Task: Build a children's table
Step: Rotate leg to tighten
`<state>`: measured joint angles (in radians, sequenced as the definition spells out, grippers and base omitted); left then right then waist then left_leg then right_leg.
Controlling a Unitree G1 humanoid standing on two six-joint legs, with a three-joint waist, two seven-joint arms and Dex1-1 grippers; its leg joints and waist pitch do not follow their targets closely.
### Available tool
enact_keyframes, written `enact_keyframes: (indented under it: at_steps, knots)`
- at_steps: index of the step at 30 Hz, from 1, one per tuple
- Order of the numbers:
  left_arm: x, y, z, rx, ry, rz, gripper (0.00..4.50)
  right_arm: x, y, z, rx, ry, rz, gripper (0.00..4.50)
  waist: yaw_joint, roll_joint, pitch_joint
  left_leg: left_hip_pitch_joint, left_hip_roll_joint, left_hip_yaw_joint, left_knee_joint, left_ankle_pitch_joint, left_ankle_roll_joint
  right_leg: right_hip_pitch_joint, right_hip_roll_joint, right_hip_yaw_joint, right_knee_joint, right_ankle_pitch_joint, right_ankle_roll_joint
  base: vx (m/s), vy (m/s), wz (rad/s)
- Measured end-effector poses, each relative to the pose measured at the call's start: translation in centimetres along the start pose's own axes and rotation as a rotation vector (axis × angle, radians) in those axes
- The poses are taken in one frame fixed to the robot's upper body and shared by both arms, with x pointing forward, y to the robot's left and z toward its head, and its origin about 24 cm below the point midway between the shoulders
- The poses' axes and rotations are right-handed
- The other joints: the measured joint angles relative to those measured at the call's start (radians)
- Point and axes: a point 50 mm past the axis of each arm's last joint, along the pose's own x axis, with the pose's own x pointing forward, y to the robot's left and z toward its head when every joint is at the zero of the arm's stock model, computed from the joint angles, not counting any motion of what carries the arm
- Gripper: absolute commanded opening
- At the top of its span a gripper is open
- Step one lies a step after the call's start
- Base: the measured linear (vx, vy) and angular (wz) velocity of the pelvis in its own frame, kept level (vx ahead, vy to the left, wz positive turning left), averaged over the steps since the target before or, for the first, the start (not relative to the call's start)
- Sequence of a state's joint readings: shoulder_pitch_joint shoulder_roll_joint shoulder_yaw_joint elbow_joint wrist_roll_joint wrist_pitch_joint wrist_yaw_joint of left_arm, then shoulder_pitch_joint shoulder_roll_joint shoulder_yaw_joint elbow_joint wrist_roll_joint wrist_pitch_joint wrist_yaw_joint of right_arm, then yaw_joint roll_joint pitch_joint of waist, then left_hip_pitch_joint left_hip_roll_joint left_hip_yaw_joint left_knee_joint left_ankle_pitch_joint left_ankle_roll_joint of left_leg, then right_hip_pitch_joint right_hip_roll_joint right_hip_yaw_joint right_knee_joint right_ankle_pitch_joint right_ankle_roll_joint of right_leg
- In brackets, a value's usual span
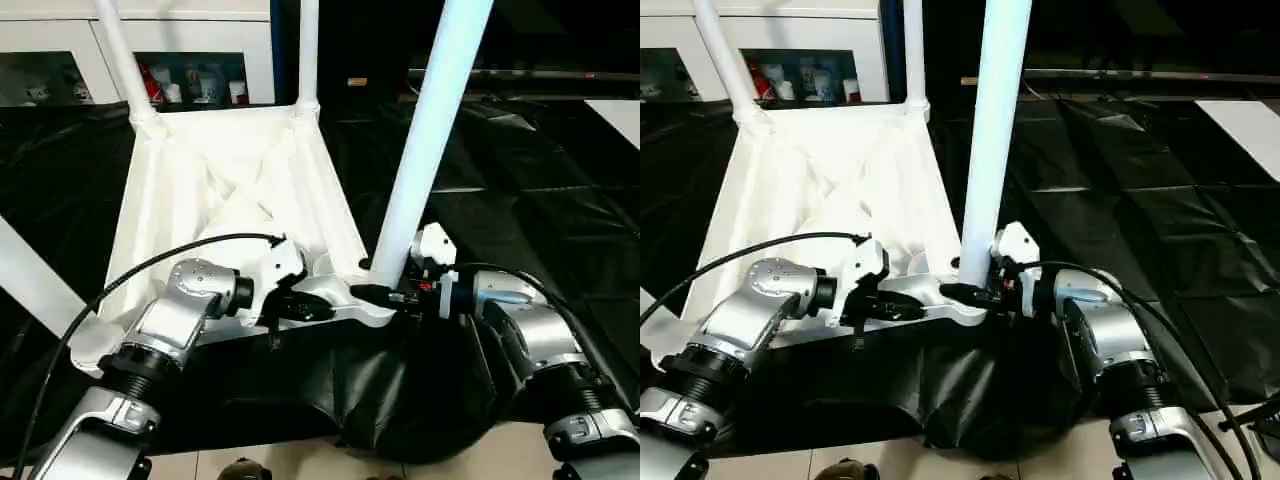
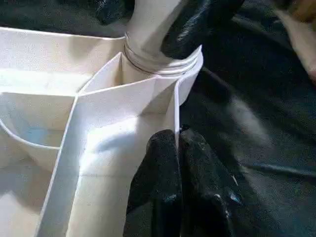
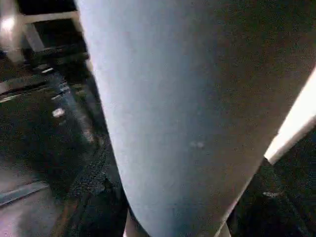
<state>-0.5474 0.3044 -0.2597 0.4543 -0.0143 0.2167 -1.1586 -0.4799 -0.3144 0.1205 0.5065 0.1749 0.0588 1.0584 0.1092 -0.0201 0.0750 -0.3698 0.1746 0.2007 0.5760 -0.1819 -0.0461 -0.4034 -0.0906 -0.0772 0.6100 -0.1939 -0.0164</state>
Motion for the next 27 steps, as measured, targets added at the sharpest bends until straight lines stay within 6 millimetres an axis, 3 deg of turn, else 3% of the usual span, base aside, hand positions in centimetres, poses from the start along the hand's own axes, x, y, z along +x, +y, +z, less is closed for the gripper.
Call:
enact_keyframes:
  at_steps: [5,11,17,19,27]
  knots:
    - [2.3,1.0,0.9,-0.012,-0.002,0.172,0.00,1.6,-1.7,-0.3,0.100,-0.042,-0.336,1.97,-0.020,-0.003,0.000,0.004,-0.001,0.000,0.000,0.000,-0.001,0.002,0.000,0.002,0.001,-0.001,0.003,0.000,0.000,0.00]
    - [4.6,1.4,2.0,-0.038,-0.004,0.311,0.00,3.5,-2.6,0.0,0.198,-0.052,-0.631,1.97,-0.024,-0.003,-0.002,0.005,-0.002,0.000,0.000,0.000,-0.001,0.004,0.000,0.005,0.000,-0.003,0.005,0.000,0.000,0.00]
    - [4.9,1.3,2.1,-0.043,-0.007,0.322,0.00,3.7,-2.6,0.0,0.199,-0.052,-0.659,1.97,-0.023,-0.003,-0.005,0.005,-0.003,0.000,-0.001,0.000,-0.001,0.004,0.000,0.005,0.000,0.000,0.001,0.000,0.000,0.00]
    - [4.9,1.4,2.1,-0.041,-0.007,0.321,0.00,3.6,-2.7,0.1,0.197,-0.063,-0.659,2.53,-0.023,-0.002,-0.005,0.005,-0.003,0.000,-0.001,0.000,-0.001,0.004,0.000,0.005,0.000,0.000,0.001,0.000,0.000,0.00]
    - [4.3,1.6,1.9,-0.029,-0.009,0.293,0.00,2.7,-2.8,0.1,0.148,-0.049,-0.524,3.07,-0.023,-0.002,-0.005,0.003,-0.003,0.000,-0.002,0.000,-0.001,0.002,0.000,0.005,0.000,0.000,0.001,0.000,0.000,0.00]
